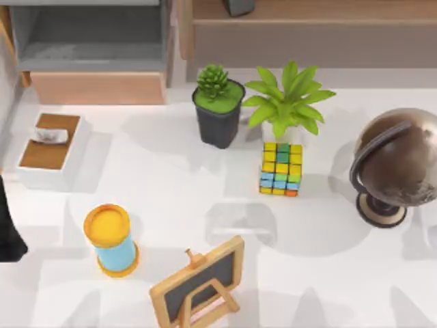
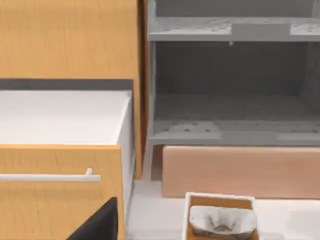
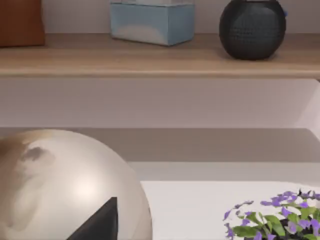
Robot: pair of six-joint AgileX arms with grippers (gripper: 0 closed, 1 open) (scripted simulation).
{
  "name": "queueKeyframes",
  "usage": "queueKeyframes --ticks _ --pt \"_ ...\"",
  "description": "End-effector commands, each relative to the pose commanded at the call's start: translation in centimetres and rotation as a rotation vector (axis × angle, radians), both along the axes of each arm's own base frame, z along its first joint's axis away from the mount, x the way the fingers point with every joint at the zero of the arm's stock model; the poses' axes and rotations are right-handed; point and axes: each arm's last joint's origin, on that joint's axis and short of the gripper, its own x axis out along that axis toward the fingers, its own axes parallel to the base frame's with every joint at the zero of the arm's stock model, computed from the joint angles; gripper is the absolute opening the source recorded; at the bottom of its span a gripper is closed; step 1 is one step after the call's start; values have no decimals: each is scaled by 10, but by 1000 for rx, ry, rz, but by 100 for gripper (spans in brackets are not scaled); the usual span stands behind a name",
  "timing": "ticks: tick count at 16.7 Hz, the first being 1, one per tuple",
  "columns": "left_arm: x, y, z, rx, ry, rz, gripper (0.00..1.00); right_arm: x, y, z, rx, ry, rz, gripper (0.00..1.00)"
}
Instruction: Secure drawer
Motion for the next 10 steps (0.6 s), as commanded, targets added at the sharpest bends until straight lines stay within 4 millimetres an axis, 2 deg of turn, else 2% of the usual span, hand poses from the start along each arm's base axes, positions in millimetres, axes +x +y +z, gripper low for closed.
queueKeyframes --ticks 4,7,10 --pt "1 -3 8 2 -8 0 100 0 0 0 0 0 0 100" --pt "6 -13 31 3 -16 -2 100 0 0 0 0 0 0 100" --pt "18 -33 59 3 -7 -8 100 0 0 0 0 0 0 100"
